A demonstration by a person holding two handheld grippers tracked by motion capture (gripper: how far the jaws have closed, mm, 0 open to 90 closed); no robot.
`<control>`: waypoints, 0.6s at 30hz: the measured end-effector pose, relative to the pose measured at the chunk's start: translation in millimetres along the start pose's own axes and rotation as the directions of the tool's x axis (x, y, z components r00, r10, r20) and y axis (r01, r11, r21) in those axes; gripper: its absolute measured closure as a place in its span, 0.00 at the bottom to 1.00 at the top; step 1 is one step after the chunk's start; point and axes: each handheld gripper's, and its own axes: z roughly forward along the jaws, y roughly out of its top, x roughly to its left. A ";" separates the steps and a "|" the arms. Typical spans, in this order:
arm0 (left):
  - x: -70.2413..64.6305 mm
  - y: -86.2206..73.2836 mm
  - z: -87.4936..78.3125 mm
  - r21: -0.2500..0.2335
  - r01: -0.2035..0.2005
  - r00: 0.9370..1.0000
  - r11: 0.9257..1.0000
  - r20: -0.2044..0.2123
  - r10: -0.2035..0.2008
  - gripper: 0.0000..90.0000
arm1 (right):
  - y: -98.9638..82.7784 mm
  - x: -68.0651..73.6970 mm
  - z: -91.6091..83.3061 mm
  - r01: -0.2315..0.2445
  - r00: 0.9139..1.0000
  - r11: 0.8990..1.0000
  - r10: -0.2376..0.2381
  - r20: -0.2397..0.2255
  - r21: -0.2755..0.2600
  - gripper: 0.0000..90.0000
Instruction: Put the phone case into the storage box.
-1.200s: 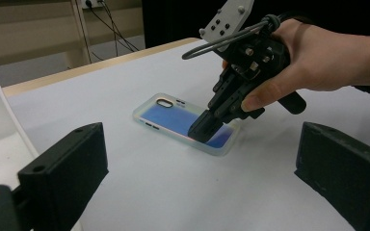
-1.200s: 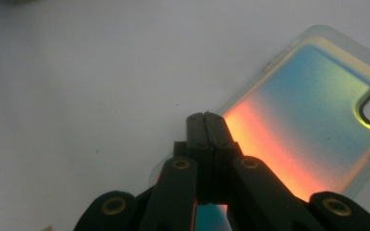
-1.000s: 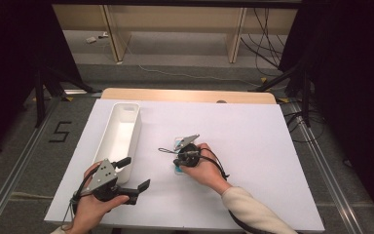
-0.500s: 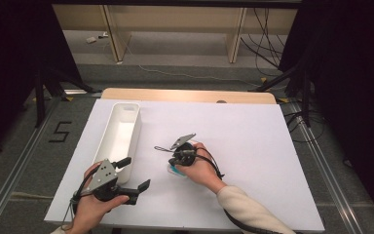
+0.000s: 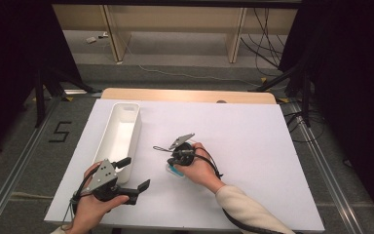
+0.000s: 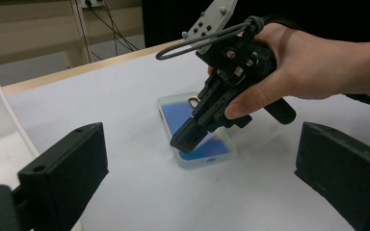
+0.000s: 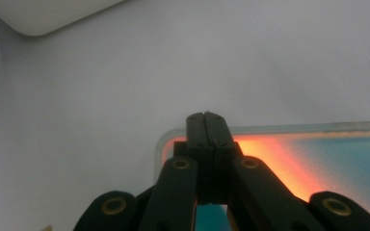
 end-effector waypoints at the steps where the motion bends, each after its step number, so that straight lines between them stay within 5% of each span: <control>1: 0.0 0.0 0.0 0.000 0.001 1.000 1.000 0.000 -0.001 0.04 | 0.0 -0.1 -0.4 -0.001 1.000 1.000 0.001 -0.002 -0.002 1.00; 18: 0.3 -0.1 -0.3 0.000 0.002 1.000 1.000 0.000 -0.002 0.04 | 0.7 -2.3 -3.6 -0.014 1.000 1.000 0.014 0.007 -0.025 1.00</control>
